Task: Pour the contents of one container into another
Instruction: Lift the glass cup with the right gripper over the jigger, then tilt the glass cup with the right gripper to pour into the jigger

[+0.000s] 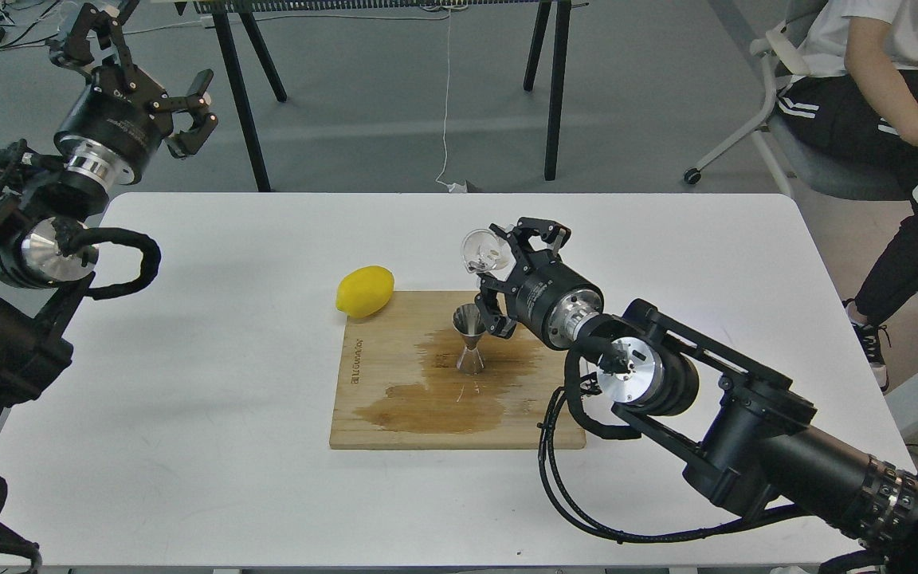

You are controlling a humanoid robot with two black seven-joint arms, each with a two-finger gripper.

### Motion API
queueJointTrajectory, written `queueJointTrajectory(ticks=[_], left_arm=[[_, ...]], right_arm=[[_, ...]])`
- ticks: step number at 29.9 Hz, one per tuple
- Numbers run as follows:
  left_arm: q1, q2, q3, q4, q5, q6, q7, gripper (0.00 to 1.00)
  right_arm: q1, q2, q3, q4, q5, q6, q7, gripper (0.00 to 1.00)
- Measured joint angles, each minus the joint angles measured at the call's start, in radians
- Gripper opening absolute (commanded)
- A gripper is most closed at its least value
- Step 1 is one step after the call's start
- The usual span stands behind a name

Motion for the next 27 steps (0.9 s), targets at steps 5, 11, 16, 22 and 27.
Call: queueJointTrajectory(ticks=[5,11,16,22,27], left_arm=[[0.001,0.002,-0.001,0.0,0.0,0.0,-0.001,1.0],[0.002,0.002,0.0,0.0,0.0,0.0,-0.003,1.0],[0.002,0.0,0.001,0.0,0.0,0.0,-0.003,1.0],[0.002,0.0,0.003,0.0,0.0,0.0,-0.003,1.0],[0.002,0.0,0.003,-0.001,0.0,0.0,-0.002,1.0]], right_arm=[[0.005,0.011,-0.077,0.005,-0.147,-0.047,0.017,0.35],[0.007,0.008,-0.114,0.013,-0.264,-0.052,0.024,0.35],[0.006,-0.004,-0.146,0.014,-0.341,-0.052,0.024,0.35],[0.001,-0.026,-0.143,0.012,-0.347,-0.052,0.011,0.36],[0.0,-0.029,-0.135,0.004,-0.346,-0.052,0.007,0.35]])
